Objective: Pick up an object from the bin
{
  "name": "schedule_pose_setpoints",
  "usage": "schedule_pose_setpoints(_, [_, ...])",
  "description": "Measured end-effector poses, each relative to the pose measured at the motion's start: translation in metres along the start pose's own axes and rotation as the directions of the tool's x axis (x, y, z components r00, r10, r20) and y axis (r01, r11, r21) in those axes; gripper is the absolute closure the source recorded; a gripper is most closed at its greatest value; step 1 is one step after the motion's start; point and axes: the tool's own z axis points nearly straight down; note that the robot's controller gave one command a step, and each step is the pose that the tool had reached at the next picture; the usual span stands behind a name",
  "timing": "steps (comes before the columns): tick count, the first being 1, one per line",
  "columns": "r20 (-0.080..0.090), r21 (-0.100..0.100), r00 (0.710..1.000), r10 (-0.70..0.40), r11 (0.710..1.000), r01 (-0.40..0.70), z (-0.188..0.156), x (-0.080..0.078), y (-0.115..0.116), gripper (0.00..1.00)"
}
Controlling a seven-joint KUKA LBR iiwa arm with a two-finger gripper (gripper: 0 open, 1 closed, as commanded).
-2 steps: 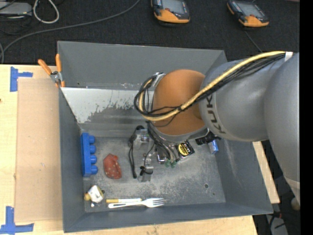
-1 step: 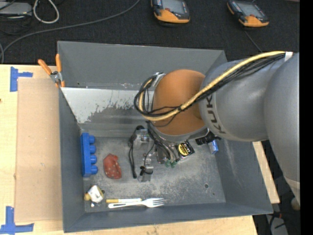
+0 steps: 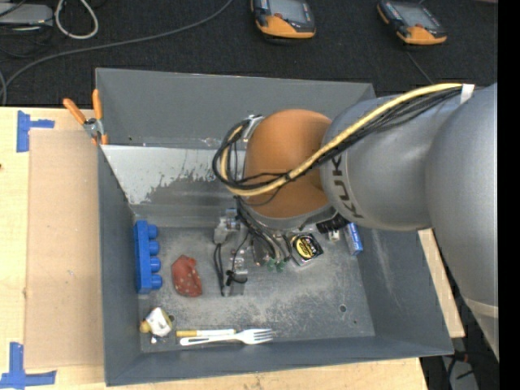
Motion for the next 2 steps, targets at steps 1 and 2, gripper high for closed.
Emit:
schedule_pose_setpoints(1, [0.000, -0.002, 0.979, -0.202, 0.979, 0.202, 0.023, -0.012, 0.021, 0.00])
schedule_pose_setpoints(2, [0.007, -0.003, 0.962, -0.275, 0.962, 0.275, 0.046, -0.015, 0.079, 0.00])
